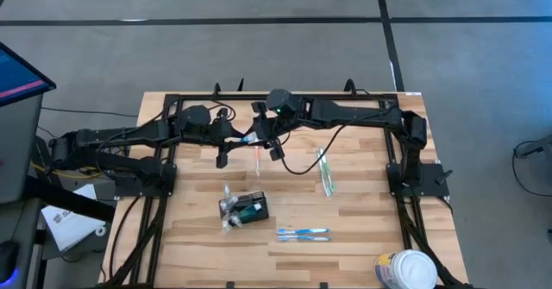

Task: Pick & Place toothbrushing station
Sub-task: Put the mouthwash into the black toothbrush rack

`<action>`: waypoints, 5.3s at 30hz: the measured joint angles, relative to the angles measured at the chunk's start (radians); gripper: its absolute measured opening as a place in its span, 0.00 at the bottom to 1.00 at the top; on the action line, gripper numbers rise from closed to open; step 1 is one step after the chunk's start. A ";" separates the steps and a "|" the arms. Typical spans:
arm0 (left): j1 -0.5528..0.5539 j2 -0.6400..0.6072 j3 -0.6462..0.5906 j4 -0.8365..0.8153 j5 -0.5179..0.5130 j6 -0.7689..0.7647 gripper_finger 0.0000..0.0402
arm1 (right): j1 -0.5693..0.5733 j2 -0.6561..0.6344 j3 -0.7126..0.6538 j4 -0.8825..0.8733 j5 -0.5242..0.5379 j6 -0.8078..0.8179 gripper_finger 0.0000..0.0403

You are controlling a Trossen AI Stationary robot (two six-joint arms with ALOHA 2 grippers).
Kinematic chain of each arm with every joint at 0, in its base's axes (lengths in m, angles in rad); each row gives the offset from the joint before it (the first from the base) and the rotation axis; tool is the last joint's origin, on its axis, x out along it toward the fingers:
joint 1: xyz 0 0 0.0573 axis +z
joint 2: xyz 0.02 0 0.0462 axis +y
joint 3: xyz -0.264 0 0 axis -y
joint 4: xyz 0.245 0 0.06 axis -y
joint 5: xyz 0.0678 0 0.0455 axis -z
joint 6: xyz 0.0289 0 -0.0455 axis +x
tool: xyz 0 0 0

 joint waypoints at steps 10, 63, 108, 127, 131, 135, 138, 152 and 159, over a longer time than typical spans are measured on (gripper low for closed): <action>0.000 0.000 0.000 0.005 0.003 0.000 0.21 | 0.007 -0.006 0.000 -0.006 0.000 -0.003 0.21; 0.002 -0.148 0.000 0.005 -0.066 0.000 0.43 | 0.218 -0.016 0.000 -0.214 -0.017 0.237 0.21; 0.002 -0.148 0.000 0.014 -0.065 0.000 0.43 | 0.328 0.034 0.000 -0.104 0.000 0.394 0.21; 0.002 -0.148 0.000 0.014 -0.064 0.000 0.44 | 0.326 0.127 0.040 -0.086 -0.001 0.423 0.21; 0.002 -0.148 0.000 0.014 -0.064 0.000 0.44 | 0.327 0.168 0.071 -0.097 -0.001 0.422 0.21; 0.002 -0.148 0.000 0.014 -0.064 0.000 0.44 | 0.328 0.170 0.088 -0.101 -0.003 0.414 0.21; 0.002 -0.148 0.000 0.014 -0.064 0.000 0.44 | 0.328 0.186 0.100 -0.136 -0.001 0.414 0.21; 0.002 -0.148 0.000 0.016 -0.064 0.000 0.44 | 0.319 0.182 0.116 -0.149 0.029 0.410 0.21; 0.002 -0.148 0.000 0.017 -0.065 0.000 0.44 | 0.319 0.182 0.116 -0.149 0.029 0.412 0.21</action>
